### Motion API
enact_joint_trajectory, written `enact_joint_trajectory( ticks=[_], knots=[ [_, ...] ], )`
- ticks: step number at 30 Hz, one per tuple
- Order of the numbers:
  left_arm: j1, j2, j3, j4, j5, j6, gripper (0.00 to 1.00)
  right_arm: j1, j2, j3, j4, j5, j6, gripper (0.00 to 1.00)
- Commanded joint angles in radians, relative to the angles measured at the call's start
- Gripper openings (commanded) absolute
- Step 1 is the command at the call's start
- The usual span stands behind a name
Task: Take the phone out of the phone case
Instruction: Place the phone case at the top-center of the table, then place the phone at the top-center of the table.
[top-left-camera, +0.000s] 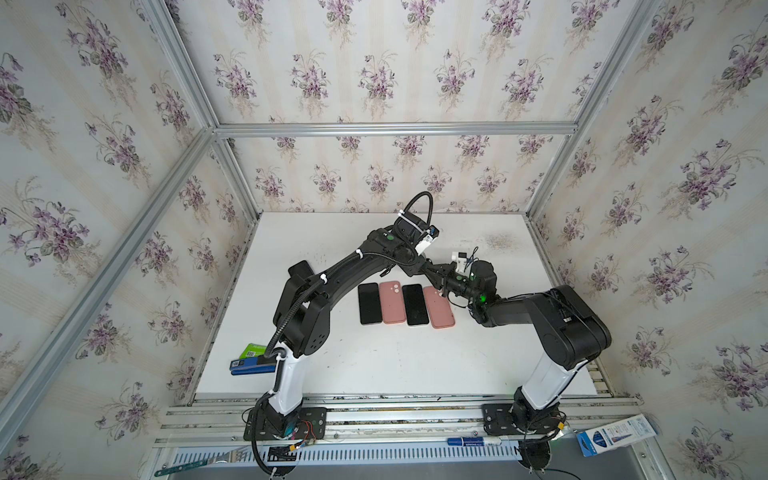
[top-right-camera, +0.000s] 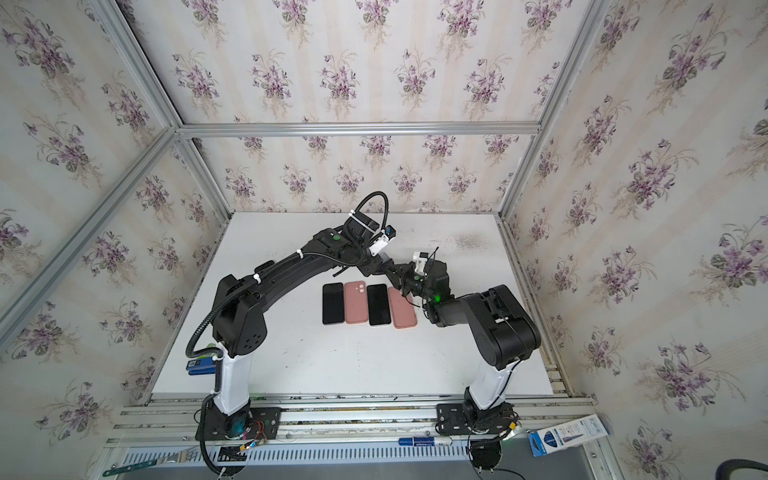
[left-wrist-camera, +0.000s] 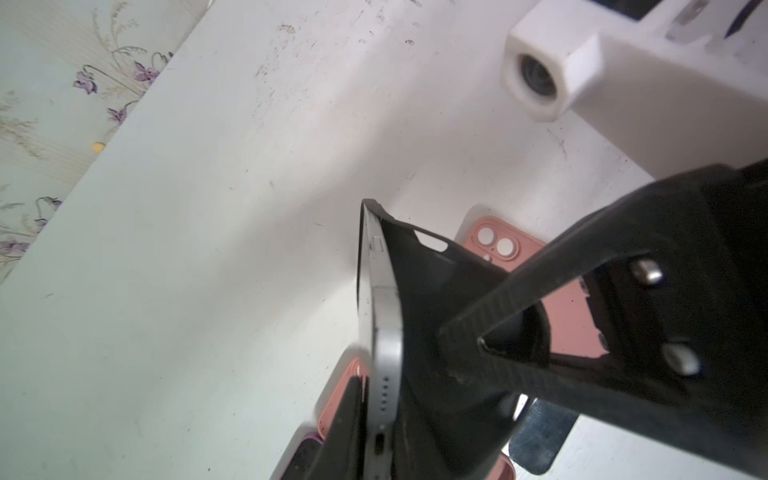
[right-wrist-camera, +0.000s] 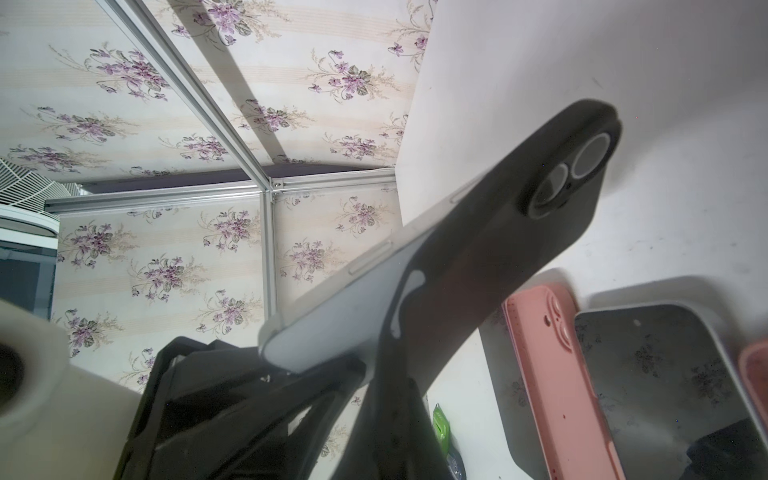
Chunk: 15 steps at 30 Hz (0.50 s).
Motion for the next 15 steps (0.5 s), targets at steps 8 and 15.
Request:
enact_joint_trajectory(
  ticks=[8,15],
  knots=[
    [0.028,-0.164,-0.091,0.126,-0.187,0.032,0.06,0.013,-0.033,-0.004,-0.014,-0.018,-0.006,0.00],
    [0.056,-0.308,-0.260,0.188,-0.310,0.113,0.05,0.012,-0.023,0.008,-0.058,-0.017,-0.006,0.00]
  ],
)
